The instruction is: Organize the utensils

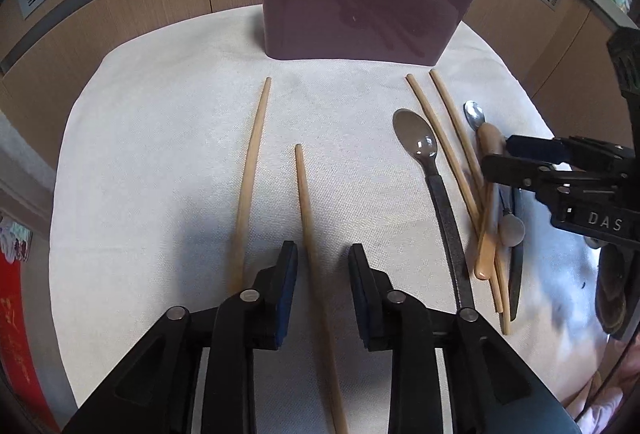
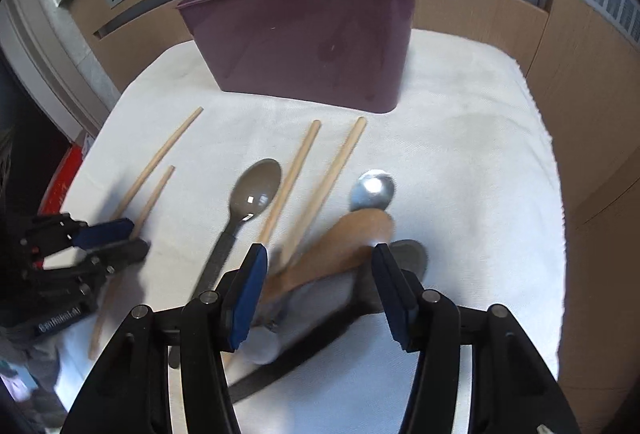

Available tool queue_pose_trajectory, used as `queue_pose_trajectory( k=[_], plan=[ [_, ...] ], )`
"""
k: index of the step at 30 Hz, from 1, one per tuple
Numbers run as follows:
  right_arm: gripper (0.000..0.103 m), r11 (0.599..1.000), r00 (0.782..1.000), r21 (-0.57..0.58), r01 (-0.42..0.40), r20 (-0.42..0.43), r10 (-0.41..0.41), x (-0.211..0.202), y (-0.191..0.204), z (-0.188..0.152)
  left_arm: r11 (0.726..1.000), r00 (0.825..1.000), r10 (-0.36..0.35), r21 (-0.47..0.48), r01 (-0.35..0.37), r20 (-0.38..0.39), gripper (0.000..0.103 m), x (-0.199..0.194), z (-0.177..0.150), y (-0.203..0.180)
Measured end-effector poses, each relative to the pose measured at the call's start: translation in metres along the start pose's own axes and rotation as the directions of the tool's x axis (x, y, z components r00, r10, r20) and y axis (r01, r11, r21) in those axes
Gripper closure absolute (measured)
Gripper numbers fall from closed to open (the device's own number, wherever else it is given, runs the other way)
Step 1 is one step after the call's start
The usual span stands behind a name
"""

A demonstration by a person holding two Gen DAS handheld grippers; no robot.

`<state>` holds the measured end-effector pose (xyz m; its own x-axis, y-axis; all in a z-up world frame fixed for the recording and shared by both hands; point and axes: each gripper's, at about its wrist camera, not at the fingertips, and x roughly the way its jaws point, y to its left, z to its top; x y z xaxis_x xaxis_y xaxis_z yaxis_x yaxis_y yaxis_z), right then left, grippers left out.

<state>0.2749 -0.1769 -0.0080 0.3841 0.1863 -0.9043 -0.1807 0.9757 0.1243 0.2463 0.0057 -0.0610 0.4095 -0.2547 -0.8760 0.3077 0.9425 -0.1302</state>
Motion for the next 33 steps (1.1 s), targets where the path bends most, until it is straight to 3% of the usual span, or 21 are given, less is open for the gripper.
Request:
queue_pose_trajectory(
  k=[6,10,20,25,29,33],
  plan=[
    [0.052,0.996,0.997,-0.067,0.061,0.05,-0.057,0.024,0.015,0.012,0.999,0.999,-0.031,-0.018,0.031,0.013,0.059,-0.003,-0.005,-0.002],
    [0.068,0.991,0.995,-0.099,0.089,0.062,-0.083,0.023,0.017,0.014,0.998,0.998,-0.051,-0.035,0.052,0.021,0.059,-0.005,-0.007,0.001],
    [0.087,0.99,0.986,-0.138,0.038,0.163,-0.016,-0.024,0.018,0.003,0.998,0.997,-0.054,-0.014,0.053,-0.055,0.059,-0.005,0.002,0.003],
    [0.088,0.99,0.977,-0.141,0.023,0.213,0.008,-0.044,0.01,-0.012,0.999,0.992,-0.029,0.026,0.032,-0.123,0.067,0.002,0.015,0.003],
    [0.086,0.991,0.979,-0.131,-0.008,0.202,0.035,-0.041,-0.003,-0.018,0.998,0.989,0.03,0.052,-0.022,-0.147,0.086,0.006,0.024,0.003],
    [0.06,0.996,0.983,-0.086,-0.021,0.179,0.036,-0.037,-0.012,-0.025,0.998,0.991,0.063,0.039,-0.058,-0.122,0.097,0.003,0.026,0.002]
  ],
)
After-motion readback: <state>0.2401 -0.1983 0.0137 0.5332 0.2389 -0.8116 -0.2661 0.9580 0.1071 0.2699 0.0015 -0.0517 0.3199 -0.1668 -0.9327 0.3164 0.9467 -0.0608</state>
